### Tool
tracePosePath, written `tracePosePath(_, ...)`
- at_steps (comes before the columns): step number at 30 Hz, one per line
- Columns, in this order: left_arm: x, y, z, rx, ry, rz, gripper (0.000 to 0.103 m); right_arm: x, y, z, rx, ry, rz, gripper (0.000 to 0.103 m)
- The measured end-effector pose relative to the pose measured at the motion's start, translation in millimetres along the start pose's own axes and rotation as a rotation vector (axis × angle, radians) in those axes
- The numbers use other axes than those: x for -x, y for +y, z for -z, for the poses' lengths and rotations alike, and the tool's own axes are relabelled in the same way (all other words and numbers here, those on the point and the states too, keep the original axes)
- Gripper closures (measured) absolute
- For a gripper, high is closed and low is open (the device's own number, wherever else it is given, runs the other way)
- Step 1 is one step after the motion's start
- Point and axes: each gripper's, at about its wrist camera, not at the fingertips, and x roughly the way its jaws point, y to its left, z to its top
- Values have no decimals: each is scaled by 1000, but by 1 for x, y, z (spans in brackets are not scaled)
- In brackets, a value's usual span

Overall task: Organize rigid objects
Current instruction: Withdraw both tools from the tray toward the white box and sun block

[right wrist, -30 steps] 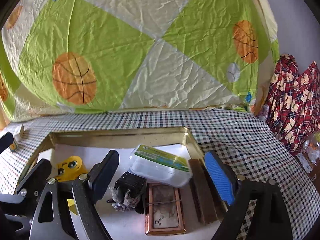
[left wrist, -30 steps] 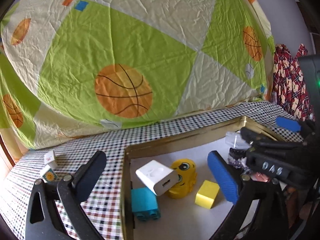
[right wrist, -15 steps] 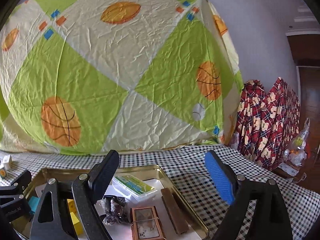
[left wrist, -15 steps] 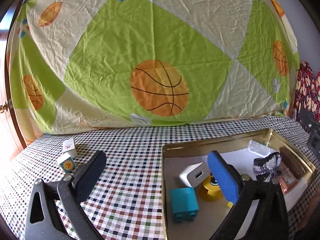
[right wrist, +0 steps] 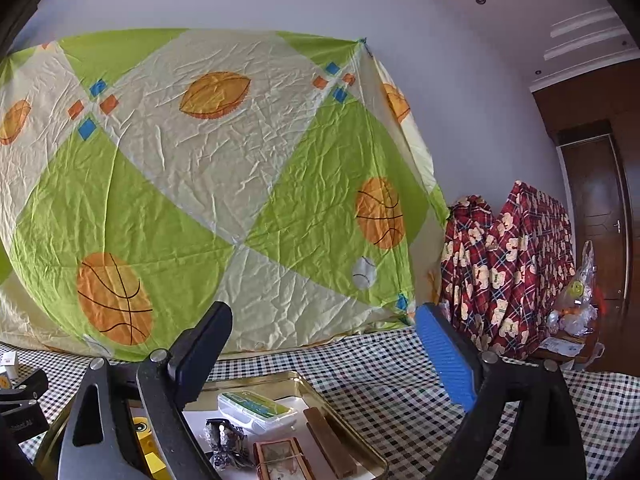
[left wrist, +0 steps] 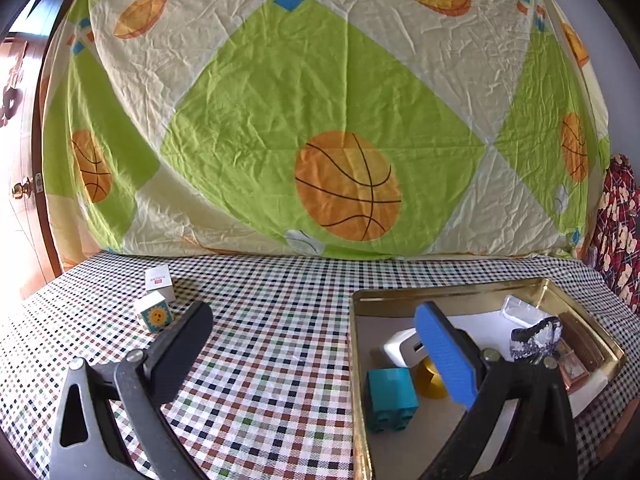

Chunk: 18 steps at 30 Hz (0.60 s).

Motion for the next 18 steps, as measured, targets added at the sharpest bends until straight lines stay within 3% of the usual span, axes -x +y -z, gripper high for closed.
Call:
tracePosePath(9, 5, 10, 2, -1, 15, 3, 0, 10, 7, -1, 24, -29, 15, 4)
tracePosePath(18, 4, 31, 4, -23, 24, -14, 0, 12, 31, 2, 10, 29, -39, 4)
